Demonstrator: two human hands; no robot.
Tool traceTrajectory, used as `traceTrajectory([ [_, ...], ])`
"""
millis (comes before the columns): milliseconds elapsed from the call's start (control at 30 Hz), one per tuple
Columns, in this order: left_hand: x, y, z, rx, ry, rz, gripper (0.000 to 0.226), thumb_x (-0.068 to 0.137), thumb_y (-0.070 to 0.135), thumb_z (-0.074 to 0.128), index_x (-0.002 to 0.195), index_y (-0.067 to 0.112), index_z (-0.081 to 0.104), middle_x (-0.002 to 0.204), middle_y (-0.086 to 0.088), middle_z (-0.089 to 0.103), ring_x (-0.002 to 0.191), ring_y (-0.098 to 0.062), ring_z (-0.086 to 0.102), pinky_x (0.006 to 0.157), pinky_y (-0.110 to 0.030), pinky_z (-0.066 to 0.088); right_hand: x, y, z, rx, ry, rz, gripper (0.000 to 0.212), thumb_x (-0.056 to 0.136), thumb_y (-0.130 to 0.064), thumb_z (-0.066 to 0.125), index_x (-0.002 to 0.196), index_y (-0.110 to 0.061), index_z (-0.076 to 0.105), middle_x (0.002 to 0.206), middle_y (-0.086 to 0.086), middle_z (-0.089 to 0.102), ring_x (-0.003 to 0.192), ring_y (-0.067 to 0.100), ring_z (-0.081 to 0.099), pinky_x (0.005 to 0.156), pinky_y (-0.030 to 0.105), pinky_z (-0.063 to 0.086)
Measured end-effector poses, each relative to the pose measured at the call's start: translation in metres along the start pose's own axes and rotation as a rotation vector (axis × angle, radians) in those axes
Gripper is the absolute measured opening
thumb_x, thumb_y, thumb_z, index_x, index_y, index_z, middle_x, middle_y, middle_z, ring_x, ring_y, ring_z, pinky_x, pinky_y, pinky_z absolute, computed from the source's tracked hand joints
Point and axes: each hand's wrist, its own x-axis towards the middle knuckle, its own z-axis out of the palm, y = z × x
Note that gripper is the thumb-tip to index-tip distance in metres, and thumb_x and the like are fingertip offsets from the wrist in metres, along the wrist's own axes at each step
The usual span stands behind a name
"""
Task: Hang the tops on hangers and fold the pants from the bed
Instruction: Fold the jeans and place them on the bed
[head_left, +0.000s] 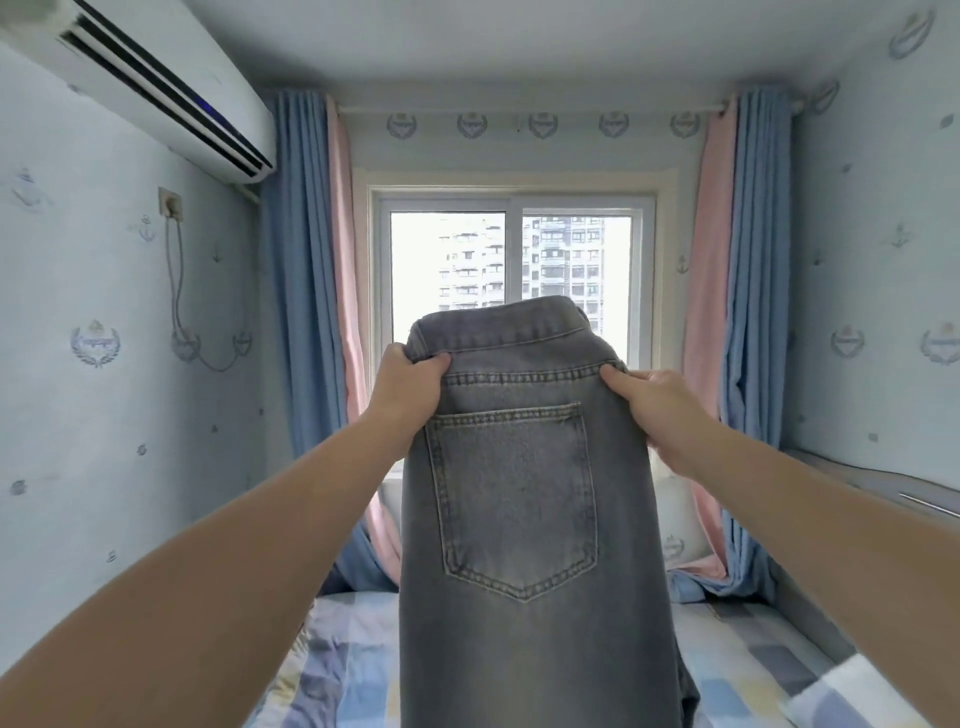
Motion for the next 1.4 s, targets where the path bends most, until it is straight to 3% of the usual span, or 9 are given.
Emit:
traceTrajectory([
  [167,0.004,-0.038,-0.035,-0.002,0.005,-0.126,0.030,0.095,0.032,0.063,0.117,0.018,0.048,0.112,-0.008,0.062,0.103,-0.028,0.063,0.093,-0.052,0.054,-0.002,0.026,0.044,-0.053,-0.048,0.080,0.030,0.095,-0.039,0.067,0.089,-0.010,0.075,0.080,-0.001,0.078,0.079,0.016,0.073,0.066,0.026,0.053],
  [300,0.026,-0.105,-0.061,0.019,0.009,-0.204,0.027,0.096,0.030,0.063,0.116,0.016,0.050,0.110,-0.007,0.063,0.098,-0.025,0.064,0.077,-0.041,0.055,0.012,0.080,0.089,-0.106,-0.063,0.150,0.033,0.094,-0.037,0.068,0.086,-0.005,0.075,0.081,0.005,0.078,0.084,0.024,0.073,0.080,0.037,0.058],
  [400,0.052,-0.174,-0.079,0.048,0.005,-0.260,0.024,0.097,0.030,0.061,0.115,0.018,0.050,0.106,-0.004,0.063,0.093,-0.021,0.062,0.064,-0.031,0.047,0.031,0.137,0.130,-0.121,-0.099,0.222,0.031,0.097,-0.036,0.065,0.083,-0.010,0.076,0.076,0.000,0.077,0.068,0.013,0.074,0.061,0.027,0.057],
  [500,0.085,-0.261,-0.095,0.091,0.010,-0.336,0.014,0.098,0.027,0.061,0.104,0.019,0.051,0.102,-0.003,0.062,0.089,-0.019,0.061,0.062,-0.031,0.045,0.056,0.210,0.177,-0.164,-0.118,0.337,0.029,0.099,-0.031,0.062,0.086,-0.009,0.077,0.080,0.005,0.078,0.063,0.013,0.073,0.050,0.020,0.053],
  [633,0.132,-0.408,-0.111,0.163,0.004,-0.497,0.013,0.096,0.017,0.063,0.098,0.014,0.051,0.096,-0.004,0.060,0.085,-0.017,0.056,0.070,-0.032,0.042,0.094,0.338,0.244,-0.277,-0.141,0.482,0.033,0.099,-0.028,0.062,0.093,0.002,0.074,0.085,0.009,0.077,0.071,0.020,0.069,0.067,0.027,0.052],
  [833,0.163,-0.644,-0.134,0.278,-0.070,-0.734,0.014,0.095,0.006,0.062,0.106,0.007,0.053,0.102,-0.009,0.059,0.097,-0.026,0.056,0.074,-0.031,0.042,0.114,0.557,0.344,-0.453,-0.175,0.671,0.034,0.100,-0.028,0.061,0.084,0.002,0.065,0.076,0.010,0.053,0.070,0.021,0.045,0.065,0.032,0.031],
  [1167,0.209,-0.931,-0.143,0.374,-0.043,-0.770,0.015,0.097,0.028,0.062,0.101,0.017,0.052,0.099,-0.002,0.059,0.109,-0.032,0.059,0.084,-0.038,0.047,0.187,0.823,0.456,-0.624,-0.089,0.607,0.032,0.098,-0.029,0.061,0.073,-0.009,0.060,0.068,0.008,0.050,0.071,0.023,0.044,0.063,0.034,0.032],
  [1267,0.194,-0.985,-0.137,0.493,-0.084,-0.781,0.060,0.094,0.029,0.067,0.145,0.013,0.039,0.144,-0.010,0.049,0.134,-0.030,0.046,0.109,-0.040,0.038,0.182,0.877,0.470,-0.708,-0.074,0.660,0.029,0.101,-0.031,0.055,0.121,-0.011,0.063,0.116,0.010,0.066,0.108,0.030,0.059,0.089,0.036,0.045],
  [1400,0.123,-1.015,-0.130,0.741,-0.337,-0.754,0.071,0.093,0.041,0.062,0.154,0.020,0.031,0.160,-0.007,0.032,0.147,-0.027,0.029,0.120,-0.040,0.024,0.127,0.919,0.469,-0.880,-0.256,0.799,0.064,0.102,-0.044,0.047,0.156,-0.021,0.025,0.158,0.012,0.033,0.144,0.037,0.031,0.116,0.050,0.029],
])
